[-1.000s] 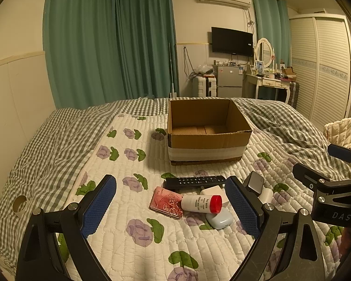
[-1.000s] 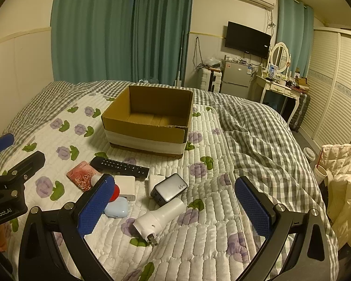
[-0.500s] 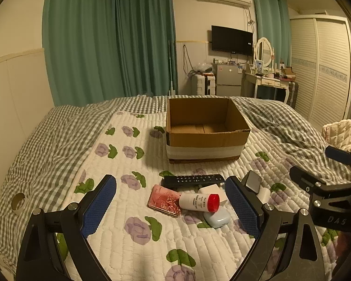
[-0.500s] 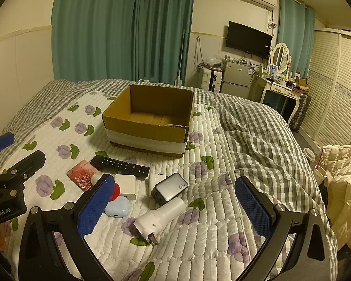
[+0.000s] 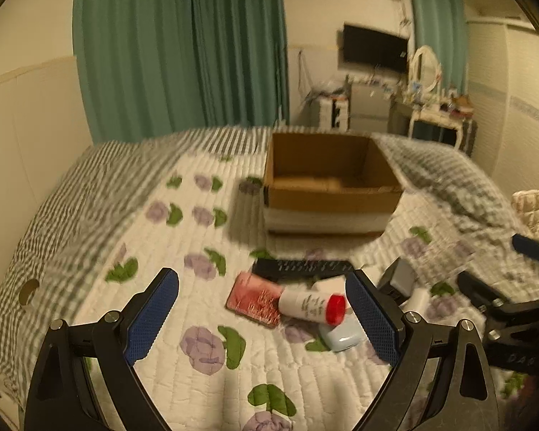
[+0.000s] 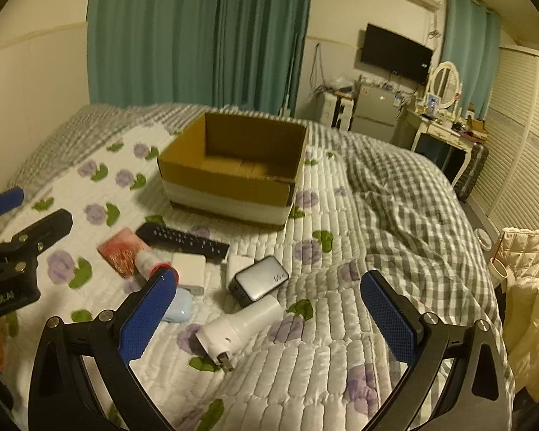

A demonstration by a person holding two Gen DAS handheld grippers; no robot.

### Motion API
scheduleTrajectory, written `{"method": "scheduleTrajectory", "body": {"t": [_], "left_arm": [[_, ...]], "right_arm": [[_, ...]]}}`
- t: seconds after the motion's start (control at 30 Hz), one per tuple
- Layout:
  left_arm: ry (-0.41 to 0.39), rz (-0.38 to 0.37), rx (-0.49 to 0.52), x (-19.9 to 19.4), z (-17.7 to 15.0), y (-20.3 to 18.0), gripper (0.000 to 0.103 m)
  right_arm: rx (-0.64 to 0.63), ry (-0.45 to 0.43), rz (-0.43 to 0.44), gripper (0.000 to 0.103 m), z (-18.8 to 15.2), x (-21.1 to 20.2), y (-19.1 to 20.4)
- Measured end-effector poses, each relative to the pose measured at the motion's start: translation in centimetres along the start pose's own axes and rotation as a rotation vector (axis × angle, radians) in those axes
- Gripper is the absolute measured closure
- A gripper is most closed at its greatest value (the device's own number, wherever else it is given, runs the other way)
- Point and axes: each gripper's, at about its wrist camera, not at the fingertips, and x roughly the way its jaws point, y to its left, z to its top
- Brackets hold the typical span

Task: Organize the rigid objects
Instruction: 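Grasp the red-capped white bottle with the left tool while the right tool grasps the silver charger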

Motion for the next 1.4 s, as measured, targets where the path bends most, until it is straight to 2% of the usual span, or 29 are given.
{"method": "scheduleTrajectory", "body": {"t": [0.17, 0.33, 0.5, 0.6, 0.77, 0.8, 0.83, 0.87, 0.9, 1.07, 1.13, 1.2, 1.3, 1.4], "left_arm": [[0.109, -0.02, 0.029, 4.3, -2.0, -1.6, 0.007], [0.201, -0.009, 0.068, 8.0, -2.8, -3.5, 0.009], [0.238, -0.031, 0.044, 10.7, -2.0, -4.2, 0.009], [0.257, -0.036, 0.084, 11.9, -2.0, -5.4, 0.009], [0.319, -0.047, 0.095, 14.3, -2.6, -5.8, 0.009], [0.323, -0.064, 0.09, 14.3, -2.7, -5.6, 0.013], [0.326, -0.099, 0.087, 14.1, -2.8, -5.4, 0.025], [0.335, -0.132, 0.084, 13.8, -2.9, -5.1, 0.029], [0.333, -0.138, 0.085, 13.4, -3.1, -5.0, 0.036], [0.329, -0.151, 0.103, 11.5, -3.7, -4.5, 0.051], [0.334, -0.136, 0.091, 11.0, -3.9, -4.0, 0.062], [0.335, -0.105, 0.068, 10.7, -4.0, -2.9, 0.066], [0.35, -0.132, 0.019, 11.1, -3.9, -1.8, 0.066], [0.328, -0.115, 0.035, 11.4, -3.5, -2.4, 0.066]], "right_arm": [[-0.018, 0.071, -0.004, 0.0, 0.1, 3.2, -1.0], [-0.005, 0.135, 0.068, 0.0, -0.1, 5.9, -1.5], [0.011, 0.211, 0.097, 0.0, -1.2, 8.1, -1.5], [0.031, 0.229, 0.108, 0.0, -1.4, 8.8, -1.8], [0.058, 0.24, 0.116, 0.0, -1.5, 9.1, -2.2], [0.057, 0.241, 0.113, 0.0, -1.5, 9.1, -2.2], [0.057, 0.242, 0.113, 0.0, -1.6, 9.1, -2.2], [0.056, 0.243, 0.111, 0.0, -1.6, 9.1, -2.2], [0.056, 0.242, 0.109, 0.0, -1.5, 9.0, -2.2], [0.045, 0.243, 0.08, 0.0, -1.6, 9.0, -1.9], [0.033, 0.237, 0.067, 0.0, -1.6, 8.9, -1.7], [0.021, 0.232, 0.05, 0.0, -1.7, 8.7, -1.5], [0.01, 0.232, 0.04, 0.0, -1.7, 8.7, -1.3], [0.007, 0.235, 0.036, 0.0, -1.7, 8.8, -1.3]]}}
